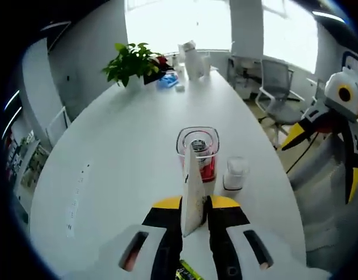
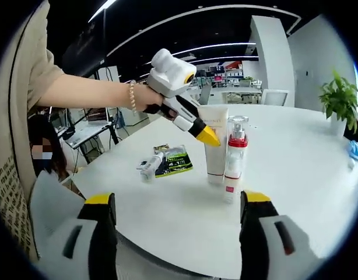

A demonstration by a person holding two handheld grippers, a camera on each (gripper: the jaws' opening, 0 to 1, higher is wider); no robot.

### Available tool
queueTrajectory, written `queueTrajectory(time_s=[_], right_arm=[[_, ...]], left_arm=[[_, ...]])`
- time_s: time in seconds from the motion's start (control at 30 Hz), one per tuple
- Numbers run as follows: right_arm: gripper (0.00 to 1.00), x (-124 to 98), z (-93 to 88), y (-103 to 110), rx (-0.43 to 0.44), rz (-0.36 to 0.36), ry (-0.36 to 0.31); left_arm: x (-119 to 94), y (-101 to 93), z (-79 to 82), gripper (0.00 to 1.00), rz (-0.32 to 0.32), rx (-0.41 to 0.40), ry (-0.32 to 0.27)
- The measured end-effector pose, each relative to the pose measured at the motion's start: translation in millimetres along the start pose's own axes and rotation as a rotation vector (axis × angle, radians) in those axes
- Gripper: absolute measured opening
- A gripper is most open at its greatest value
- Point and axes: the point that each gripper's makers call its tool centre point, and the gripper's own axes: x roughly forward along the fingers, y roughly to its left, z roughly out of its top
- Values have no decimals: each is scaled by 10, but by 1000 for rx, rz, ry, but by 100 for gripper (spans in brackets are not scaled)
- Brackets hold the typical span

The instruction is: Arrange the skincare products in the storage area until every visible bottle or jar stands upright without overlapping.

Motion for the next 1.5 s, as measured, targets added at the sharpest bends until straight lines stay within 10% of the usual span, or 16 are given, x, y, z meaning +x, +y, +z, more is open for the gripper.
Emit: queueTrajectory(time_s=[0.5,1.5], right_arm=[[91,-50,46,75,-28,20,4],[100,-42,21,243,-29,69,10]], left_arm=[[-346,6,32,57,101,-140,-88],[-1422,-720,-676,94,326,-405,-152]])
